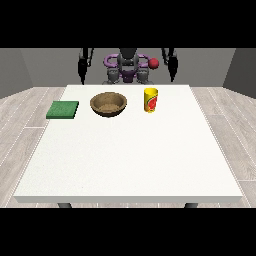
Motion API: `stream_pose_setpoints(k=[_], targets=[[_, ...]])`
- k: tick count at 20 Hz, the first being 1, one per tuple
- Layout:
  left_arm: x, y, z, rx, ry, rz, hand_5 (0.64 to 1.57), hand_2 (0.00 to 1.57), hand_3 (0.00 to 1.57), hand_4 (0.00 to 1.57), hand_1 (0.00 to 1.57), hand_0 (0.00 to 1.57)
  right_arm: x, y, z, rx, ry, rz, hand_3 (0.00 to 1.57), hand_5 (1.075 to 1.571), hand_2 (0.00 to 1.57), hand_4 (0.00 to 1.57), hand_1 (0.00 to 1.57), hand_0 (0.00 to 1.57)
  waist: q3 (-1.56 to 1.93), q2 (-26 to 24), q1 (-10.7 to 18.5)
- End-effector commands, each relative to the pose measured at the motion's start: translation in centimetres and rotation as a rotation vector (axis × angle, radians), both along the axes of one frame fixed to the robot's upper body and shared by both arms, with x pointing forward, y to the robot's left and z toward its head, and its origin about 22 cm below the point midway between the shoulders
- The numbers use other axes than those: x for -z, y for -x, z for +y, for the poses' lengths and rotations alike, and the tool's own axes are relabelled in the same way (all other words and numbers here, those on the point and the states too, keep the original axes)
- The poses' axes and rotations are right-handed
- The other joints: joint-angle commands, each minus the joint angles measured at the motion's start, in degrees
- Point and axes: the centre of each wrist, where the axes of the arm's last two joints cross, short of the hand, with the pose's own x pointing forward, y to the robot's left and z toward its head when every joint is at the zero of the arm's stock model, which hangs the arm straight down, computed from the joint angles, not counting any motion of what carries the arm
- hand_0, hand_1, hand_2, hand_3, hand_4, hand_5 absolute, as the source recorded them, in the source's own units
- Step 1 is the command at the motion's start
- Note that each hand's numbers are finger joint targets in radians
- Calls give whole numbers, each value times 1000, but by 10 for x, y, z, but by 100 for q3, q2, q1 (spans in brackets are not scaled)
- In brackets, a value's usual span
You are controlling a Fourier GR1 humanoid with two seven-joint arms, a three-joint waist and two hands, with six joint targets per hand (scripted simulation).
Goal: Pick the cup and pour the ball into the bowl, then pick the bowl and place it on the pad
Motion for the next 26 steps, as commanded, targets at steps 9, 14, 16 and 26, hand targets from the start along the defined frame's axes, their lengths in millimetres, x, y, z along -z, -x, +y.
stream_pose_setpoints(k=[9,14,16,26], targets=[[-58,-32,-21,37,253,-135,1570,0,0,0,0,0,-68,-17,77,-69,-257,-148,441,1567,309,838,0,0,1,-1164,-27],[-78,-52,-36,7,261,-165,1570,0,0,0,0,0,-100,-13,119,-79,-262,-216,411,1567,253,836,0,0,6,-850,-171],[-82,-55,-22,27,236,-146,1569,0,0,0,0,0,-112,-5,132,-52,-284,-184,450,1567,323,826,0,0,5,-968,-122],[-50,-71,-35,38,162,-350,1547,0,0,0,0,0,-132,-47,122,-65,-174,-381,733,1570,430,745,0,0,3,631,-216]])
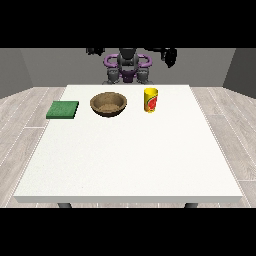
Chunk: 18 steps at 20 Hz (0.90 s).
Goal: Pick the cup and pour the ball into the bowl, then pick the bowl and place it on the pad
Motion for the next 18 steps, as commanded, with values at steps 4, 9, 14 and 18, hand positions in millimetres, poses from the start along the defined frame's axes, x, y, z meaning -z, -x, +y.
stream_pose_setpoints(k=[4,9,14,18], targets=[[46,8,-5,-1,-23,-76,1548,0,0,0,0,0,-13,-29,-43,95,51,-85,687,1570,386,694,0,0,1,797,44],[78,21,-24,40,-42,-63,1536,0,0,0,0,0,-1,-54,-66,183,69,-42,636,1567,416,667,0,0,1,759,345],[99,1,1,-20,-68,-68,1534,0,0,0,0,0,-9,-62,-81,126,102,-56,564,1564,382,656,0,0,0,869,102],[136,9,2,-34,-86,6,1536,0,0,0,0,0,-6,-60,-72,145,110,-20,604,1565,442,652,0,0,0,535,39]])
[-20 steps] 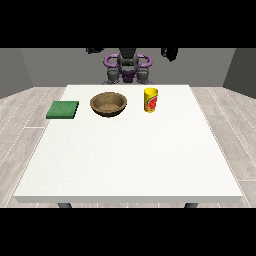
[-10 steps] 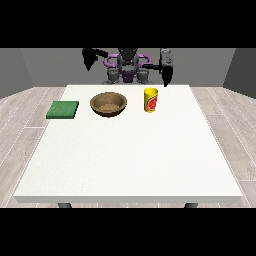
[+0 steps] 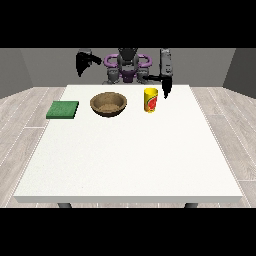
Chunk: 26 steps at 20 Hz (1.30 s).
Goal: Pick the cup and pour the ball into the bowl, then pick the bowl and place it on the pad
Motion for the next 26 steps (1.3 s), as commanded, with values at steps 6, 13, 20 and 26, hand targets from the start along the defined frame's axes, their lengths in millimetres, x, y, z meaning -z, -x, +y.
stream_pose_setpoints(k=[6,13,20,26], targets=[[38,-8,12,-26,-32,43,1530,0,0,0,0,0,2,-12,-20,9,10,8,589,1563,413,637,0,0,0,-147,-102],[48,-19,2,-84,-12,-8,1526,0,0,0,0,0,-1,-15,-36,-14,26,-17,521,1566,350,632,0,0,-1,129,-347],[47,-31,10,-110,-43,26,1529,0,0,0,0,0,0,-16,-60,-19,18,17,557,1568,306,616,0,0,0,56,-447],[75,-4,-6,-102,-240,-60,1151,1571,1571,1296,1244,1244,2,-17,-74,19,17,-4,608,1570,403,596,0,0,5,71,-368]])
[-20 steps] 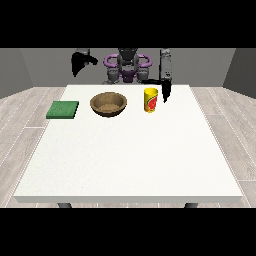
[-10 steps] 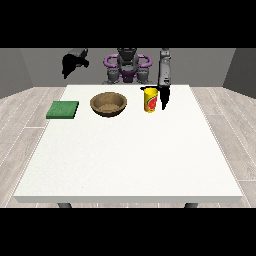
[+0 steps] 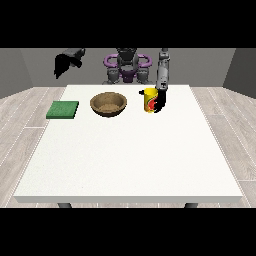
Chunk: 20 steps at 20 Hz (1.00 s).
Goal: Pick the cup and pour the ball into the bowl, then pick the bowl and place it on the pad
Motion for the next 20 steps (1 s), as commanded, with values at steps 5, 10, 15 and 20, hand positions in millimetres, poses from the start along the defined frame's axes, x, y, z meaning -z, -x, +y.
stream_pose_setpoints(k=[5,10,15,20], targets=[[30,23,2,-15,-101,-26,1211,1571,1571,1287,1323,1323,4,3,-41,50,-29,-12,691,1570,372,573,0,0,1,2,48],[9,-1,-1,-43,-94,-20,1184,1571,1571,1291,1340,1340,-7,2,-44,72,-8,5,679,1570,385,579,0,0,0,-203,26],[-13,-13,-37,78,-166,43,1155,1571,1571,1325,1346,1346,48,2,-65,141,-31,171,708,1570,384,580,0,0,7,-1003,665],[-65,-49,-52,-56,-303,-25,1182,1571,1571,1312,1350,1350,43,5,-90,93,-22,118,647,1570,400,553,0,0,8,-742,197]])
